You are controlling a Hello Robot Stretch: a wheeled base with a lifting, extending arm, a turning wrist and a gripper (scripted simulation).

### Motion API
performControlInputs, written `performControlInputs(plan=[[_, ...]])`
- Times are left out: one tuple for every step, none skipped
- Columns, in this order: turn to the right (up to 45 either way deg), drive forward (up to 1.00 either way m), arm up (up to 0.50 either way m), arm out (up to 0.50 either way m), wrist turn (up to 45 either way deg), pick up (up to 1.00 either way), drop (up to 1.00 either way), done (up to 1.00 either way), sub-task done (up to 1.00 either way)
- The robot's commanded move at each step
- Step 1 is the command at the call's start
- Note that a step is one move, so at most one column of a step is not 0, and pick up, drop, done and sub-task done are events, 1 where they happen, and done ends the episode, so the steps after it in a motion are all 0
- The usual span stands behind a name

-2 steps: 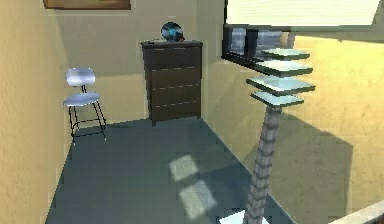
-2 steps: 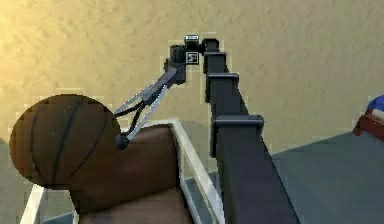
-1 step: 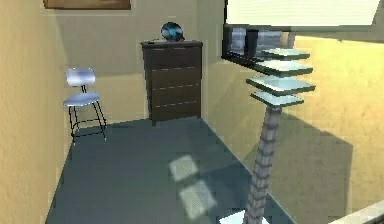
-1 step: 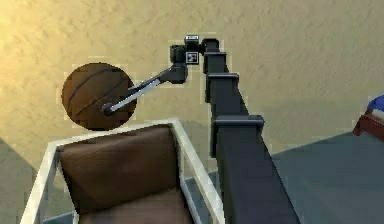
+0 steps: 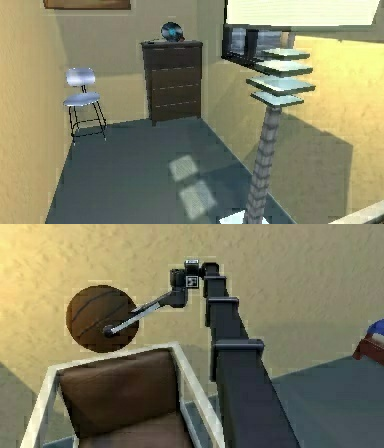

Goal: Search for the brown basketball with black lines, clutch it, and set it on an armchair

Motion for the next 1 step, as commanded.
performControlInputs(plan=[[0.0,0.0,-0.48,0.0,0.0,0.0,0.0,0.0,0.0]])
